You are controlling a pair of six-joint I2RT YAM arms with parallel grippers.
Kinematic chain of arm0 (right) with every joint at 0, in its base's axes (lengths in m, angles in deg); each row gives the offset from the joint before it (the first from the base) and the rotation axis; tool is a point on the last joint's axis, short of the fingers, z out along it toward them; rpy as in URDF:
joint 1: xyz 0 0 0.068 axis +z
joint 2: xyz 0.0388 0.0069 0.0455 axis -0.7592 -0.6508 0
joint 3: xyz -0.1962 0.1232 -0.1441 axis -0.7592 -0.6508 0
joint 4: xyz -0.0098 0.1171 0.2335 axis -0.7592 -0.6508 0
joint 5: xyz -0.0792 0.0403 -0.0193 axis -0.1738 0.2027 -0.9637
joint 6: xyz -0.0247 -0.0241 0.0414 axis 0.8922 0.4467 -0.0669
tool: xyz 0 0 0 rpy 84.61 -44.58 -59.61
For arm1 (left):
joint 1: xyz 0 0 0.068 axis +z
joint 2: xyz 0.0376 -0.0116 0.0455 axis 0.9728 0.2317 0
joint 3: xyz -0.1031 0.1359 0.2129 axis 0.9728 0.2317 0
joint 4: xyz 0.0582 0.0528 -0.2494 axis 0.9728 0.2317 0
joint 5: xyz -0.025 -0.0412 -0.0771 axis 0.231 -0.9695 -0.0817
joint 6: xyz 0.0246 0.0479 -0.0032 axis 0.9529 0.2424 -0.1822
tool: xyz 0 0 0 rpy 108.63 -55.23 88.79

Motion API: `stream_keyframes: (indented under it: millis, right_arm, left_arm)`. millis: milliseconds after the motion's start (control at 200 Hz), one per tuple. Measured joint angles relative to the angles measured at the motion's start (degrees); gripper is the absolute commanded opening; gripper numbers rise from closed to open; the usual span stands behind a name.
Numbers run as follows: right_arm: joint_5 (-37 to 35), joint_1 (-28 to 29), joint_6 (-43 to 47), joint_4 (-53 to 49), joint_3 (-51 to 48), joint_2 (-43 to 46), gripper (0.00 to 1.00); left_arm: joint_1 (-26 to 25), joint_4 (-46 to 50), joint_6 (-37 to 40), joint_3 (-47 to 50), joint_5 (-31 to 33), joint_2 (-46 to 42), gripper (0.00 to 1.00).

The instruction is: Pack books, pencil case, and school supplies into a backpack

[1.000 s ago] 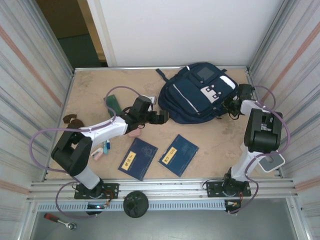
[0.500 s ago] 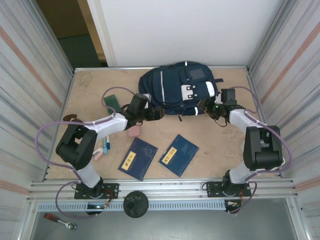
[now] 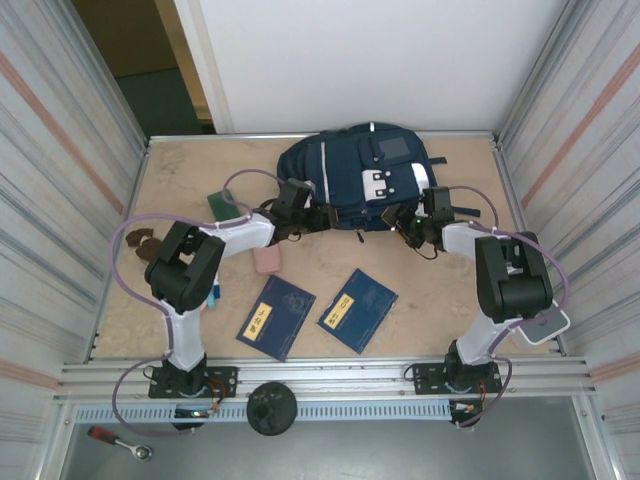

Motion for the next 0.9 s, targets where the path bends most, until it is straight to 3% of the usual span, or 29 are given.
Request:
stream_keyframes:
  millis: [165, 245, 371, 551, 646, 792, 902]
  right_arm:
    - [-0.24, -0.35, -2.6, 2.25, 1.44, -3.06, 0.2]
    - [0.26, -0.52, -3.04, 2.97, 1.46, -3.06, 0.13]
    - [1.42, -0.92, -3.17, 3.45, 1.46, -2.95, 0.1]
    - [4.48, -2.19, -2.91, 3.37, 1.64, -1.99, 0.11]
    - [6.58, -3.5, -2.51, 2.73, 1.99, -0.94, 0.17]
    - [10.71, -6.62, -1.2, 0.83, 1.81, 1.81, 0.35]
    - [14.12, -9.25, -1.09, 0.37, -0.85, 5.97, 0.54]
  left_arm:
    - [0.0, -0.52, -2.1, -0.2, 0.42, 1.75, 0.66]
    - [0.0, -0.79, -3.32, -0.63, 0.37, 3.02, 0.59]
    - [0.0, -1.73, -4.79, -2.71, -0.13, 5.2, 0.43]
    - [0.17, -3.04, -6.03, -5.09, -1.42, 7.23, 0.16]
    - [0.28, -3.87, -6.6, -5.11, -3.04, 7.26, 0.06]
    - [0.37, -5.35, -6.56, -5.11, -7.32, 6.8, 0.0]
    - [0.39, -5.7, -6.56, -5.11, -10.47, 4.81, 0.0]
